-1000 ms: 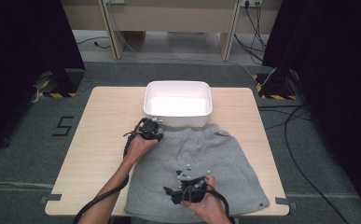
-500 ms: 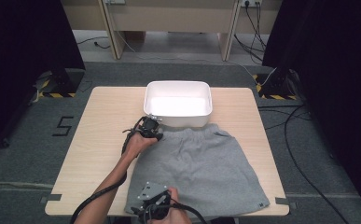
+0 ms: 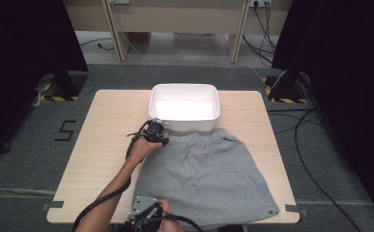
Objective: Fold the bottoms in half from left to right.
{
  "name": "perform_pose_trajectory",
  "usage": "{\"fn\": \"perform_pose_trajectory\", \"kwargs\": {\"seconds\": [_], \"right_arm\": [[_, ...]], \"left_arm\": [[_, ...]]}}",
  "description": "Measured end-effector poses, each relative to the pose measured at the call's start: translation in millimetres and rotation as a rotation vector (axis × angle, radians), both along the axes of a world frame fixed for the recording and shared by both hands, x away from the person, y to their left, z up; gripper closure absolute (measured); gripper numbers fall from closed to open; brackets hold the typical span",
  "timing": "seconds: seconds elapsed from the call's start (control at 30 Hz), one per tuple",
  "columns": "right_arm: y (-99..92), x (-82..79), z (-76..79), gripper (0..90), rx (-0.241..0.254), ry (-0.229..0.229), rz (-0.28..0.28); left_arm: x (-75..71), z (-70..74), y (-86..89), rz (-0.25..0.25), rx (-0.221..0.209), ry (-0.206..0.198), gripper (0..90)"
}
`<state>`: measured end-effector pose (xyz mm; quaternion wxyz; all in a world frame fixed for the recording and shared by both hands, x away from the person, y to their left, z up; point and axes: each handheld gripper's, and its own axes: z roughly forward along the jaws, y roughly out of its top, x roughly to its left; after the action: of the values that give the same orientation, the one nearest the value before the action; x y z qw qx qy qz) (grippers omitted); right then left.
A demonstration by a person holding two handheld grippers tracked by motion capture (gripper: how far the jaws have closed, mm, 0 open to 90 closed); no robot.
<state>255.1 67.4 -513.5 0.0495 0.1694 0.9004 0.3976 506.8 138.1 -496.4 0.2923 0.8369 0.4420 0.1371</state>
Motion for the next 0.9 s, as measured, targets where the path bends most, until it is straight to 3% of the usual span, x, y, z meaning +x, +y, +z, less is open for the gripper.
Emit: {"fn": "perform_pose_trajectory", "kwargs": {"seconds": [0.17,0.47,0.57,0.67,0.77,0.9], "right_arm": [[3.4,1.8,-3.8,52.8,-0.024,-0.024,-0.003],[-1.8,5.7,-4.4,80.4,-0.011,-0.041,-0.01],[-3.0,7.4,-3.8,82.8,0.001,-0.008,-0.019],[-4.2,7.6,1.8,83.5,0.015,-0.009,-0.02],[-6.7,7.2,14.0,83.7,0.034,-0.017,-0.008],[-11.3,7.8,37.4,83.7,0.07,-0.011,0.014]], "left_arm": [[0.1,0.5,-1.0,0.0,0.008,0.0,74.6],[-0.7,0.3,-1.3,0.005,0.008,-0.004,75.1],[-0.9,1.9,-3.6,-0.003,0.034,-0.003,76.6],[-1.6,3.7,-4.2,-0.013,0.044,0.0,77.5],[-2.7,8.3,-0.5,-0.019,0.033,0.017,78.2],[-4.4,25.0,5.9,-0.024,0.056,0.008,78.5]]}}
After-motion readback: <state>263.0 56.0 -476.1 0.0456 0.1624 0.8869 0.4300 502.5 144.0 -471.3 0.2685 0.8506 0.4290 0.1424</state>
